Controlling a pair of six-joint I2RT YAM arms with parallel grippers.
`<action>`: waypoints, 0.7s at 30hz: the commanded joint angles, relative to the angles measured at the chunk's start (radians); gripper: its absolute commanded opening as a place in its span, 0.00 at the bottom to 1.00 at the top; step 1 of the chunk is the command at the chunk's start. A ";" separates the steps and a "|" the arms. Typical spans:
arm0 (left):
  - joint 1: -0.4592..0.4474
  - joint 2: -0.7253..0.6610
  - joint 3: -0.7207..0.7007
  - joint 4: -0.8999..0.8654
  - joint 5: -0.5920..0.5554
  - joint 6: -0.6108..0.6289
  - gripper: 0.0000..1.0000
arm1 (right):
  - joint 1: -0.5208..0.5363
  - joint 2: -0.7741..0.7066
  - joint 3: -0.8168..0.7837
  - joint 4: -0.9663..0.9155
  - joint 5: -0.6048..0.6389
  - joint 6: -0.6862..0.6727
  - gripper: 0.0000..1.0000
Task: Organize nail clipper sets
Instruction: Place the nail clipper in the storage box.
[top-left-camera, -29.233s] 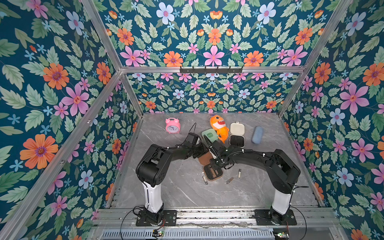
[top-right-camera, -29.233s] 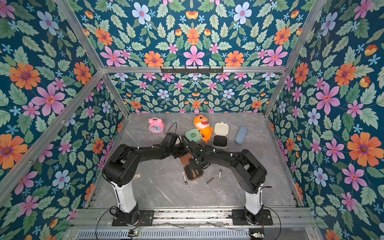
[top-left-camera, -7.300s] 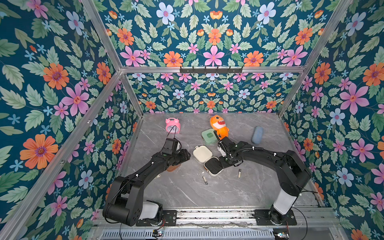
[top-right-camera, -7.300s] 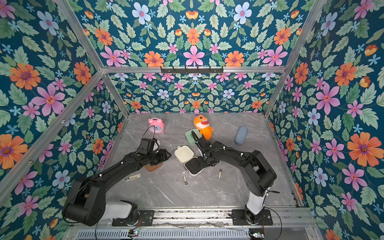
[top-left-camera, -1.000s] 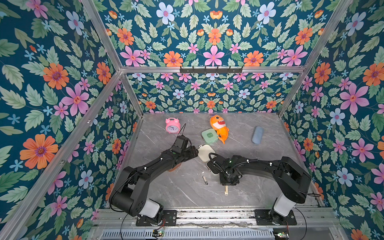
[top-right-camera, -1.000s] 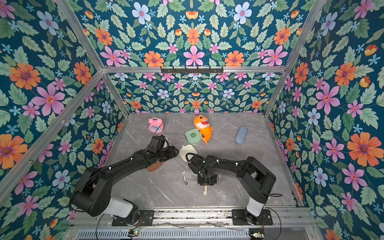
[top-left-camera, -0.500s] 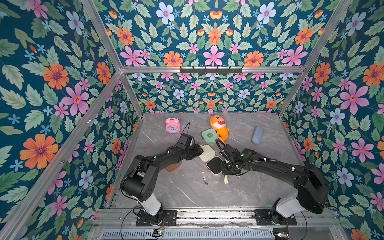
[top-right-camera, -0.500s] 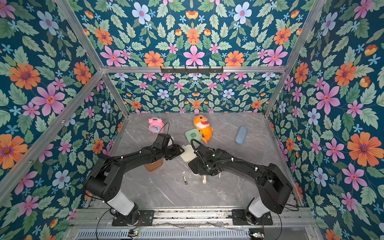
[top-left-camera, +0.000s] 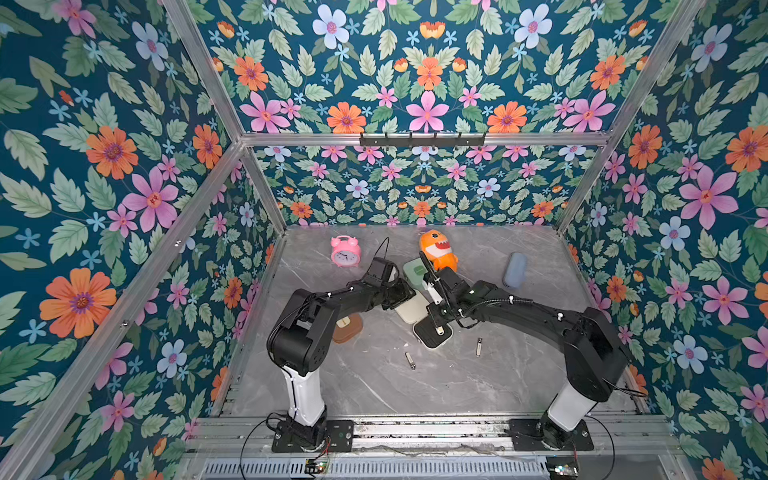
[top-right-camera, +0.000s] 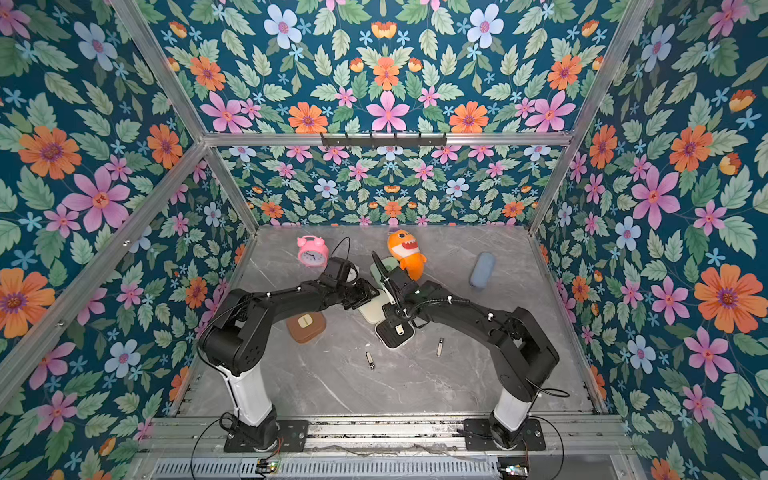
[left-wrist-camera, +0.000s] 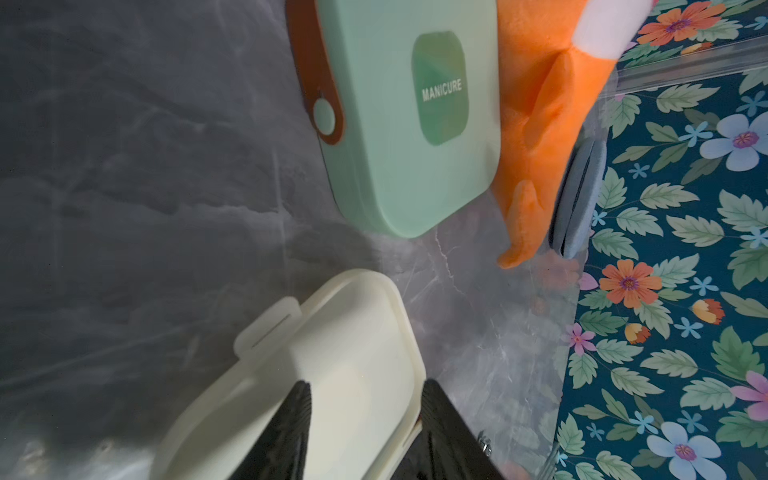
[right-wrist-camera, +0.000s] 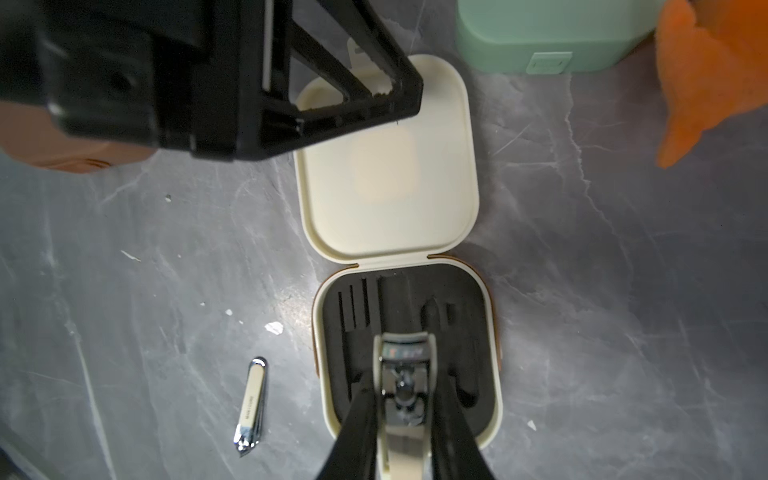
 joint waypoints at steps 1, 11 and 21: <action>0.003 0.009 -0.007 0.030 0.004 -0.002 0.46 | 0.001 0.017 -0.009 0.064 -0.029 -0.087 0.08; 0.003 0.024 -0.015 0.033 -0.001 0.000 0.45 | 0.001 0.049 -0.022 0.123 -0.077 -0.113 0.10; 0.003 0.028 -0.018 0.032 -0.003 0.003 0.45 | 0.001 0.099 -0.022 0.102 -0.064 -0.135 0.10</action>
